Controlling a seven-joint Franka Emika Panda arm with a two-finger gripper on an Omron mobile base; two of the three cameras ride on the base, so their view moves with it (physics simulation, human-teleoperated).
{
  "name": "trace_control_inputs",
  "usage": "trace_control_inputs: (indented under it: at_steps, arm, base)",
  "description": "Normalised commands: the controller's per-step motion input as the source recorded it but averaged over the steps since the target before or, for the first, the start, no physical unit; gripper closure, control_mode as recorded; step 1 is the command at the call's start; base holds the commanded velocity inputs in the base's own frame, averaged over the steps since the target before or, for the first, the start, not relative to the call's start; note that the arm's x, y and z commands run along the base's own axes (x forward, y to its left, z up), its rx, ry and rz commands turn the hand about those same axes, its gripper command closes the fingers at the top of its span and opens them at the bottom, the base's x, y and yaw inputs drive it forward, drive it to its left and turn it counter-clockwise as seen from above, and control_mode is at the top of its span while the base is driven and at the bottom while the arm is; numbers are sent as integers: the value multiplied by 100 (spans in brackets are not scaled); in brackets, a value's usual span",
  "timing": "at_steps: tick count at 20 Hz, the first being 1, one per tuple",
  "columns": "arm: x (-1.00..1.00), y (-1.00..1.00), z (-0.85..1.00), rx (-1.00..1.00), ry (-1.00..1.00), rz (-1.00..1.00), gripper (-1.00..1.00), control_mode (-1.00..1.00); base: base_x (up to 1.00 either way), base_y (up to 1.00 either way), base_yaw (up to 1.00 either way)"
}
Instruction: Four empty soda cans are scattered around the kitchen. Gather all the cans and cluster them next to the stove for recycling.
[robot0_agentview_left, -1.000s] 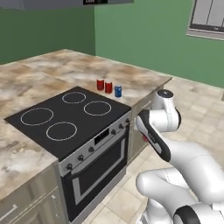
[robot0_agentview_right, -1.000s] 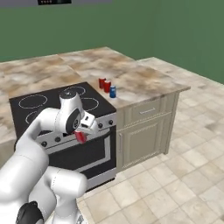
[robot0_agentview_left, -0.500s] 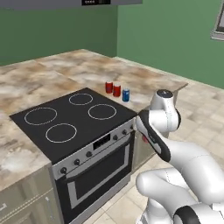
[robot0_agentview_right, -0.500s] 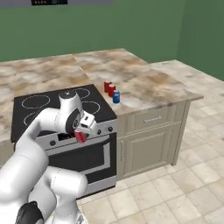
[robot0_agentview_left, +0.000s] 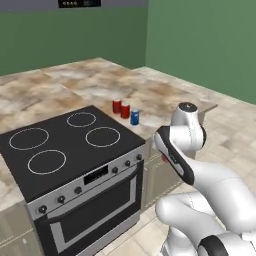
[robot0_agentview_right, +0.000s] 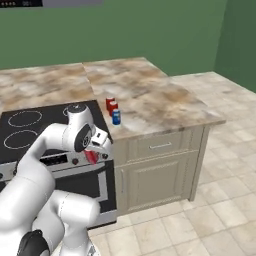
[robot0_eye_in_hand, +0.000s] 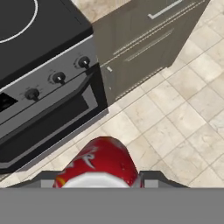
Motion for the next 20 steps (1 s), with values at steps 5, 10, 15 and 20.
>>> trace_control_inputs:
  at_steps: [5, 10, 15, 20]
  arm:
    - [0, 0, 0, 0, 0, 0, 100, 100]
    - [0, 0, 0, 0, 0, 0, 100, 100]
    - [0, 0, 0, 0, 0, 0, 100, 100]
    - [0, 0, 0, 0, 0, 0, 100, 100]
  base:
    - [38, -30, 38]
    - [38, -30, 36]
    - [41, -46, 29]
    - [49, -53, 19]
